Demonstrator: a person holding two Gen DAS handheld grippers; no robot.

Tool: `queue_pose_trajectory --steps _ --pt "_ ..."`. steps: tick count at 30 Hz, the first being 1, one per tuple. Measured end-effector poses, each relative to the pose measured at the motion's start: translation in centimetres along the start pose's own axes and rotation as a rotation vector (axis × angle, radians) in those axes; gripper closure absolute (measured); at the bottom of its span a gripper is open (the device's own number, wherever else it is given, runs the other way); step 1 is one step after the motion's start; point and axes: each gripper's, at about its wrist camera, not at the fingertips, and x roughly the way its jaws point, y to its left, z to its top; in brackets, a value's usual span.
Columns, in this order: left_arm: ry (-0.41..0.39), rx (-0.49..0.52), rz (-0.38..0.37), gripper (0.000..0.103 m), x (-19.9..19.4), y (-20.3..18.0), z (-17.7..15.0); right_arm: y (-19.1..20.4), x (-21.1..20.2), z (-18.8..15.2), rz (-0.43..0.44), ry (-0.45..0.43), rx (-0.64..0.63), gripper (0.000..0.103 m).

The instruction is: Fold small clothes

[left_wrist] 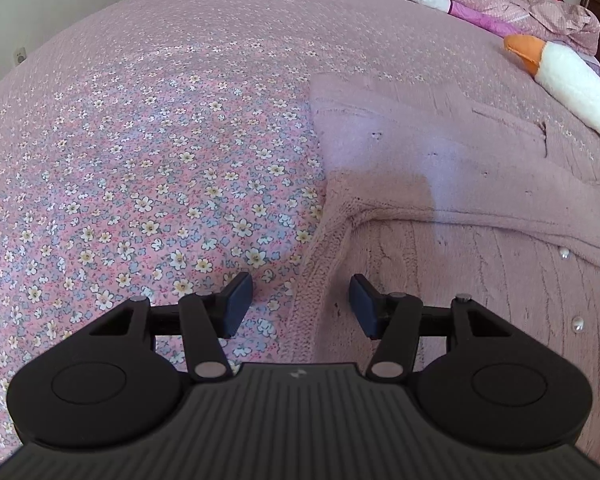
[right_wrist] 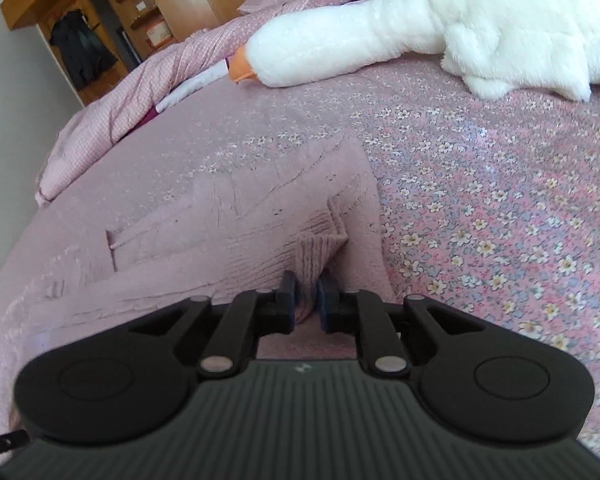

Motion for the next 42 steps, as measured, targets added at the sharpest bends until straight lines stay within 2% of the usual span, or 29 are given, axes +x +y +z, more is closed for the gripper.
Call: queue_pose_trajectory --steps 2,7,9,14,20,27,29,30,31,32,37,40,42 --pt "0.004 0.008 0.001 0.041 -0.3 0.1 -0.1 0.1 -0.6 0.4 -0.009 0.013 -0.028 0.081" --pt "0.022 0.018 -0.008 0.041 -1.3 0.3 -0.8 0.3 -4.7 -0.2 0.023 0.041 -0.13 0.061" --pt "0.026 0.006 -0.027 0.041 -1.9 0.7 -1.3 0.2 -6.8 -0.8 0.036 0.05 -0.176 0.058" --pt "0.039 -0.021 -0.06 0.041 -3.4 1.6 -3.1 -0.4 -11.0 -3.5 0.051 0.13 -0.233 0.058" --pt "0.037 -0.013 -0.078 0.041 -5.7 1.7 -5.3 0.1 -13.5 -8.0 0.063 0.225 -0.322 0.058" --pt "0.045 0.048 -0.095 0.041 -7.1 0.7 -8.1 0.8 -13.4 -12.5 -0.011 0.277 -0.533 0.058" --pt "0.04 0.092 -0.067 0.041 -7.0 0.2 -8.9 1.5 -13.7 -13.2 -0.02 0.269 -0.623 0.059" --pt "0.035 0.112 -0.052 0.041 -6.9 -0.1 -9.2 1.7 -13.7 -13.3 -0.028 0.271 -0.656 0.064" --pt "0.027 0.12 -0.042 0.041 -7.0 -0.2 -9.4 1.9 -13.8 -13.3 -0.035 0.274 -0.673 0.086" --pt "0.021 0.117 -0.031 0.041 -7.1 -0.3 -9.5 2.0 -14.0 -13.4 -0.051 0.275 -0.696 0.095" --pt "0.021 0.089 -0.008 0.041 -7.0 -0.2 -9.4 1.4 -14.9 -13.4 -0.1 0.298 -0.78 0.098" --pt "0.017 0.101 -0.008 0.041 -6.8 -0.1 -9.5 0.1 -15.4 -13.0 -0.154 0.304 -0.772 0.1" --pt "0.015 0.107 -0.005 0.041 -6.8 -0.2 -9.6 -1.0 -15.6 -12.5 -0.154 0.315 -0.729 0.101"
